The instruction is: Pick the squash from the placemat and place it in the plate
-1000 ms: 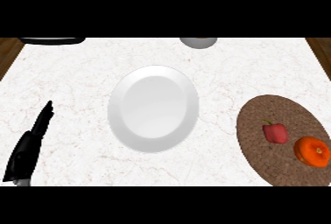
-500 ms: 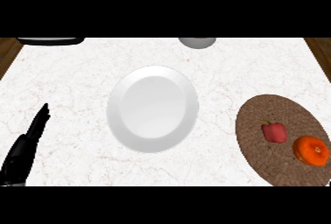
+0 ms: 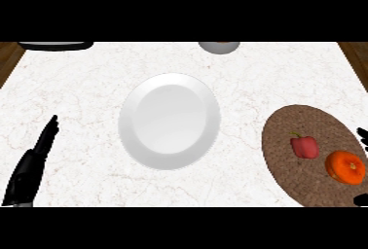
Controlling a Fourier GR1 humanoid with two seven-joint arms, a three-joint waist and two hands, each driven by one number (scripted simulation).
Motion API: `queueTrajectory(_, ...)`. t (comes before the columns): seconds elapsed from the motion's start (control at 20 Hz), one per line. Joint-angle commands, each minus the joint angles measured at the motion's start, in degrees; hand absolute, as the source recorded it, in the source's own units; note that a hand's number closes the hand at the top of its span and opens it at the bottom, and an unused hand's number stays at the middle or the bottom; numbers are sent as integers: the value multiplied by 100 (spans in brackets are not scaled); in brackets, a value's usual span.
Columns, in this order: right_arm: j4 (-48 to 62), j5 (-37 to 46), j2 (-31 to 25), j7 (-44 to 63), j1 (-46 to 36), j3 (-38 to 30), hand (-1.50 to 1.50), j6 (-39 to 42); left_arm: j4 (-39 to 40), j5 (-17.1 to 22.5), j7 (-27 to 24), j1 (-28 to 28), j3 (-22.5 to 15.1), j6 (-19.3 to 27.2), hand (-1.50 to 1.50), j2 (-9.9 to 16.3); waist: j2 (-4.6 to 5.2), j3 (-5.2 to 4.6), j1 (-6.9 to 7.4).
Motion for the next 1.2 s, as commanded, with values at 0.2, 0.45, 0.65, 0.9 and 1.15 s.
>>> queueTrajectory(0.2, 640, 726, 484, -550, -229, -68, -150, 22, -150, -80, 139, -88, 393, -354, 0, -79, -1, 0, 3)
queueTrajectory(0.45, 541, 740, 770, -658, -399, -111, 150, -146, 225, -214, 7, -291, 434, -383, 0, -195, 1, -1, -16)
queueTrajectory(0.65, 586, 932, 886, -835, -376, -183, 150, -196, 157, -370, -177, -97, 512, -418, 0, -303, -2, -1, -10)
queueTrajectory(0.9, 548, 1623, 967, -782, -438, 107, 150, -717, 25, -414, -16, -43, 531, -422, 0, -327, -4, -3, -8)
queueTrajectory(1.15, -362, 3590, 934, 614, -242, 1125, 150, -1926, -126, -317, 227, -136, 495, -457, 0, -323, -16, -29, 22)
